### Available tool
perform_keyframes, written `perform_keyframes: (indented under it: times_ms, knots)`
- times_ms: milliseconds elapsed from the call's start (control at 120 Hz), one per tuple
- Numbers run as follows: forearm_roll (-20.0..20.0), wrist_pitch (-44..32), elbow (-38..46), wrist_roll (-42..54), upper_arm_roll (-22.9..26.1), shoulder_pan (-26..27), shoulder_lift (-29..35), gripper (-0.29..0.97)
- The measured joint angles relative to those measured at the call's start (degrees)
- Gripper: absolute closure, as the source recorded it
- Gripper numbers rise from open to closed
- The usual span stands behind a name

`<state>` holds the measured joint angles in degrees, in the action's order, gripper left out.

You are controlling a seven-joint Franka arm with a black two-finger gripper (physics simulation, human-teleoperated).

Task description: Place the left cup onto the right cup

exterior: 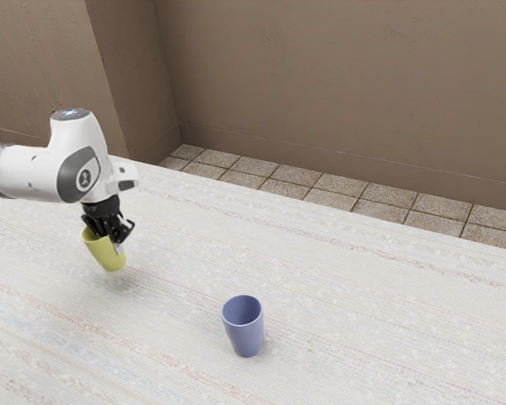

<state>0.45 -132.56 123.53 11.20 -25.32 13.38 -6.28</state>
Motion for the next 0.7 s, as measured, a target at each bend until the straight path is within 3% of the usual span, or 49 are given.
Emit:
perform_keyframes:
  times_ms: [192, 525, 700]
  knots:
    - [3.6, 5.6, -0.1, -4.0, 0.7, 6.9, 5.1, 0.79]
    - [4.7, 11.8, -0.2, -10.7, 4.4, 16.8, 8.7, 0.79]
    - [4.8, 13.8, -0.4, -13.6, 6.7, 16.8, 9.9, 0.79]
